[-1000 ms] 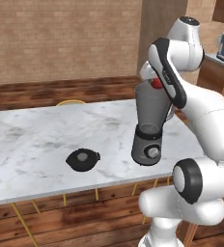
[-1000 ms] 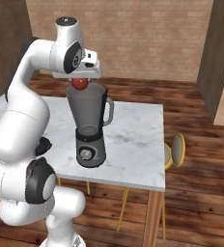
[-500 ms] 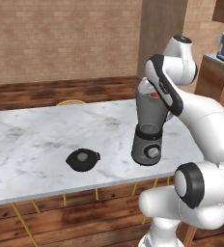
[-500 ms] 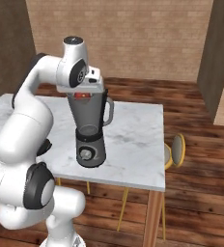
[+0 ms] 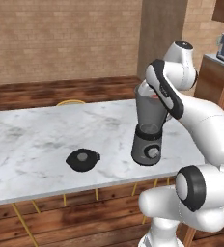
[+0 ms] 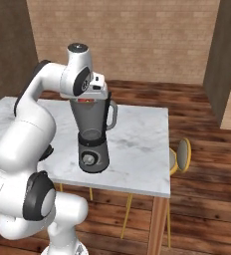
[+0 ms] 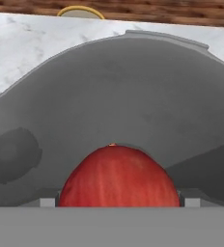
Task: Grab the garlic and onion from the fridge, place them in the blender, close the lid, and turn on the blender to create a marinade.
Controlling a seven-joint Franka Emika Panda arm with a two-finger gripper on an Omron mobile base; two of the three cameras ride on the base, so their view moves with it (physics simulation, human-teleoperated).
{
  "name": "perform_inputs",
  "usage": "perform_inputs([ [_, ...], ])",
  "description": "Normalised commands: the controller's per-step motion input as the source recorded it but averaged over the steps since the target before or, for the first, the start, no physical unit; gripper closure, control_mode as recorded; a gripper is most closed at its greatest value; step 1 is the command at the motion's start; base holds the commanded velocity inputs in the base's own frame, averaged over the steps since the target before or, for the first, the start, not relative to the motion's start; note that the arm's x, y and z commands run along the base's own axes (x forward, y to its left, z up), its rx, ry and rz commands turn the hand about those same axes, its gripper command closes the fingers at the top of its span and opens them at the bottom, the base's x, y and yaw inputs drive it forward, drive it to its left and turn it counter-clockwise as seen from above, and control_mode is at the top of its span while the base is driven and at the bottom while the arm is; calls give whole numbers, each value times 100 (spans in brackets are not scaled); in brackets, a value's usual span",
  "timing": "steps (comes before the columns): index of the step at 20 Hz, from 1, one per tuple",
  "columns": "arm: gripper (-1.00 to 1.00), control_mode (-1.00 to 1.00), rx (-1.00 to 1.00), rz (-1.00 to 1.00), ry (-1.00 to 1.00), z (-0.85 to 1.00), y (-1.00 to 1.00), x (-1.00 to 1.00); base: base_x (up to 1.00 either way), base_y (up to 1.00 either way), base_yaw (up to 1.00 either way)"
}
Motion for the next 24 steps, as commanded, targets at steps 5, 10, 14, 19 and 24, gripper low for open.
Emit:
perform_inputs([
  [5,-100,-100,0,0,3,-47,0,0,0,0,0],
  [10,-100,-100,0,0,7,-23,0,4,0,0,0],
  [14,-100,-100,0,0,5,-9,0,1,0,0,0],
  [19,-100,-100,0,0,1,0,0,0,0,0,0],
  [24,-100,-100,0,0,-8,14,-1,-18,0,0,0],
])
